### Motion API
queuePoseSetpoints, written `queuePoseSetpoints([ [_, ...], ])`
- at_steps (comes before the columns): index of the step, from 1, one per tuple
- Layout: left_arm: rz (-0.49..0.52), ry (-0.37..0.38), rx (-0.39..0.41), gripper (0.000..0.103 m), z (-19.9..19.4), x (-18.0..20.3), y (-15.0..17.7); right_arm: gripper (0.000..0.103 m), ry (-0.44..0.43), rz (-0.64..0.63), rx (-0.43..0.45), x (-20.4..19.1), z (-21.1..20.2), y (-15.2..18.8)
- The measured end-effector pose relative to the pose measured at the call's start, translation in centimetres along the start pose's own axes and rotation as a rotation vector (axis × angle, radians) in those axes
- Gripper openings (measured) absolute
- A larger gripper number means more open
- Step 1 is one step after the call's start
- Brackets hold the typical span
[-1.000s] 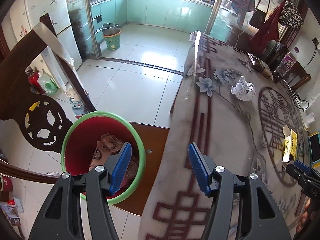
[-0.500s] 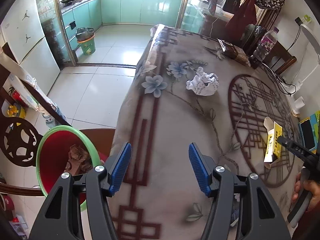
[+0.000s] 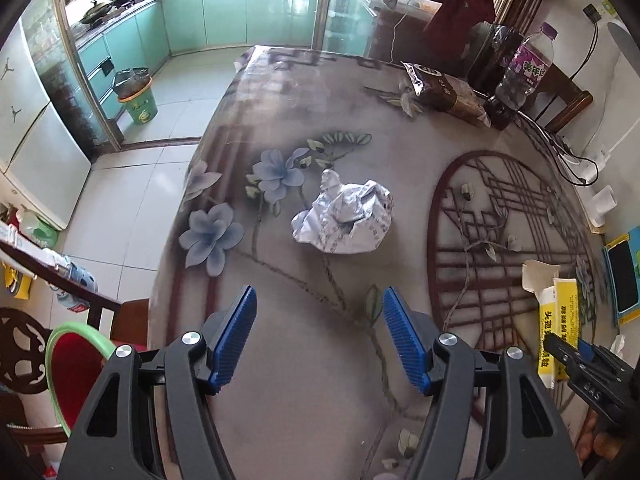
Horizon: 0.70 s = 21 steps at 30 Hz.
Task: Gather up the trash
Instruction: 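Grasp the crumpled white paper with left gripper while right grasps yellow medicine box, then carry the crumpled white paper and yellow box over the red bin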
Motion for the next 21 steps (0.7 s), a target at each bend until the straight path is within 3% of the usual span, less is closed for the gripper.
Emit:
queuePoseSetpoints([
  [6,0.000,0.026,-0.016,0.063,4.4,2.3,-3.8,0.039,-0.012,0.037,0.036,1.2,-1.1,-0.9],
  [7,0.003,0.031,-0.031,0.061,5.2,2.6,-4.1,0.039,-0.012,0.042,0.035,1.4,-1.1,-0.9],
  [9,0.002,0.044,-0.043,0.048,6.1,3.0,-4.2,0.039,-0.013,0.048,0.029,1.8,-1.0,-1.0],
  [10,0.001,0.049,-0.037,0.048,6.3,3.1,-4.1,0.039,-0.013,0.051,0.027,1.8,-0.9,-1.0],
  [21,-0.040,0.084,0.005,0.044,2.6,1.3,-2.1,0.039,-0.023,0.020,0.031,0.4,-1.2,-0.6],
])
Point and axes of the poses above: each gripper's, at about its wrist camera, not at the fingertips, and z roughly the way its jaws point, x to its right, y to its underside, the point moved 2 cm from there along z, roughly the way its jaws point, and after that the axes turned 1 degree about -z, right-handed, at the moved point
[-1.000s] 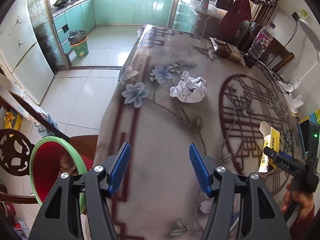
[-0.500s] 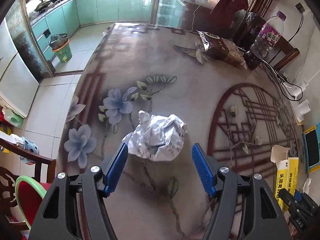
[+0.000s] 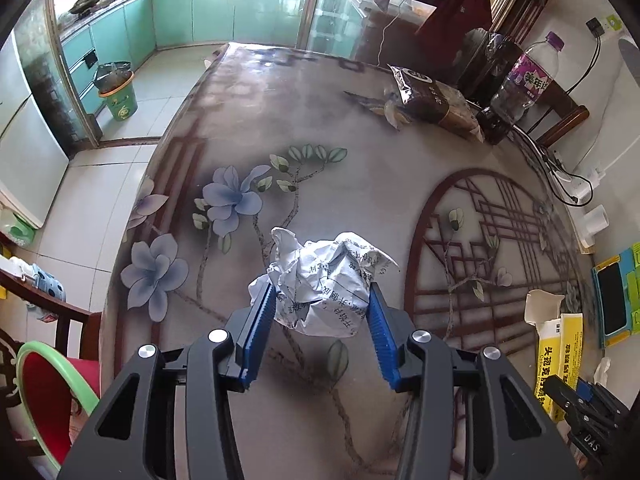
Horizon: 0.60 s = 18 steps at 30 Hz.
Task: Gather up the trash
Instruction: 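Carry the crumpled white paper and yellow box over the red bin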
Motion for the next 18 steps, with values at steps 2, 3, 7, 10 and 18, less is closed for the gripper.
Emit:
queuePoseSetpoints([
  [2,-0.019,0.001,0.005,0.044,-1.0,-0.5,0.6,0.039,-0.006,-0.013,0.007,-0.5,-0.4,0.1],
  [3,-0.030,0.002,0.006,0.044,-1.7,-0.8,0.9,0.039,-0.009,-0.021,0.014,-0.8,-0.8,0.2],
  [7,-0.050,0.005,0.027,0.044,-4.2,-1.7,2.5,0.039,-0.028,-0.047,0.040,-2.0,-2.3,0.7],
  [10,-0.053,0.008,0.043,0.044,-6.0,-1.7,3.9,0.039,-0.043,-0.064,0.055,-2.8,-3.5,1.2],
  [18,-0.071,0.038,0.049,0.045,-10.0,-1.4,8.8,0.039,-0.069,-0.105,0.079,-4.3,-6.1,2.9],
])
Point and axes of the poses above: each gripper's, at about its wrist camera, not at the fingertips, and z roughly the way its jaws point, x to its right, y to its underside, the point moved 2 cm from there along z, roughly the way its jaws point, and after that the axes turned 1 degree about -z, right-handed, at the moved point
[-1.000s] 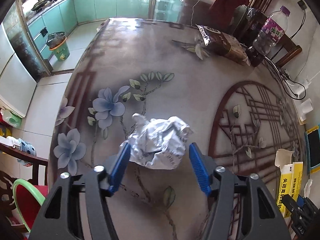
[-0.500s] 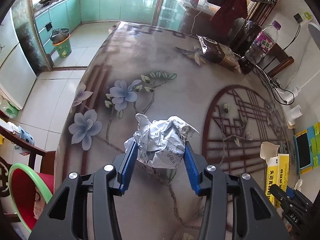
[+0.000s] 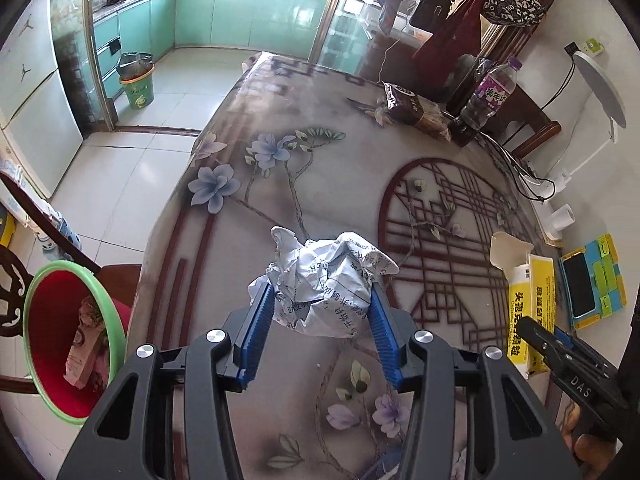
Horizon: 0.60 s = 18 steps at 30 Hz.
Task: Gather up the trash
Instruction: 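Carry the crumpled white paper and yellow box over the red bin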
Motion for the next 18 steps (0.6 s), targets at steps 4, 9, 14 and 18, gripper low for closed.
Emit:
queuePoseSetpoints([
  [4,0.000,0.008,0.000,0.045,-1.6,0.1,2.0,0.039,-0.006,-0.021,0.007,-0.6,-1.0,0.8],
  [9,-0.005,0.016,0.013,0.045,-3.3,0.0,3.6,0.039,-0.012,-0.045,0.015,-1.3,-2.0,1.4],
  [14,-0.020,0.015,0.026,0.045,-4.4,-0.6,4.3,0.039,-0.025,-0.070,0.025,-2.2,-2.9,1.6],
  [18,-0.029,0.008,0.032,0.045,-5.2,-1.3,4.7,0.039,-0.040,-0.093,0.030,-3.2,-3.4,1.9],
])
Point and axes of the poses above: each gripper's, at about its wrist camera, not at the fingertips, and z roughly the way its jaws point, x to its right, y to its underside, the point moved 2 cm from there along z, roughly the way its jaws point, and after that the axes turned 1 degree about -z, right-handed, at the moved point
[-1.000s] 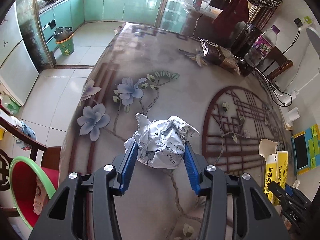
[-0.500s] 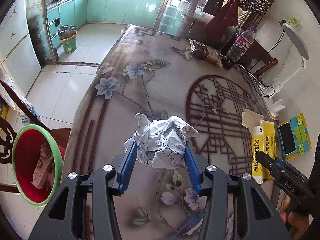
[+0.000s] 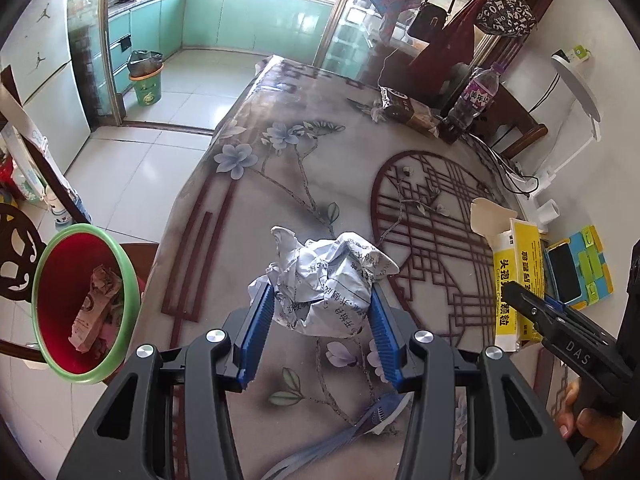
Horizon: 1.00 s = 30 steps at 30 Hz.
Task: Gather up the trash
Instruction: 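Carry the crumpled white paper and yellow box over the red bin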
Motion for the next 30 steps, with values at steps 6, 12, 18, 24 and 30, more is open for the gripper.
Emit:
queuePoseSetpoints([
  [6,-0.018,-0.019,0.013,0.045,-1.1,-1.4,0.3,0.040,-0.021,-0.032,0.006,-2.0,-0.3,0.2],
  [12,-0.041,-0.033,0.025,0.045,-2.0,-3.4,0.7,0.040,-0.046,-0.070,0.009,-4.5,-0.5,0.2],
  [18,-0.074,-0.056,0.033,0.045,-2.6,-6.1,0.8,0.040,-0.077,-0.117,0.004,-7.7,-0.2,0.2],
  [24,-0.124,-0.094,0.049,0.045,-3.5,-10.0,0.7,0.040,-0.128,-0.182,-0.005,-12.3,0.5,0.2],
  [30,-0.176,-0.136,0.061,0.045,-4.6,-14.3,1.0,0.040,-0.164,-0.240,-0.025,-16.4,1.7,0.4],
])
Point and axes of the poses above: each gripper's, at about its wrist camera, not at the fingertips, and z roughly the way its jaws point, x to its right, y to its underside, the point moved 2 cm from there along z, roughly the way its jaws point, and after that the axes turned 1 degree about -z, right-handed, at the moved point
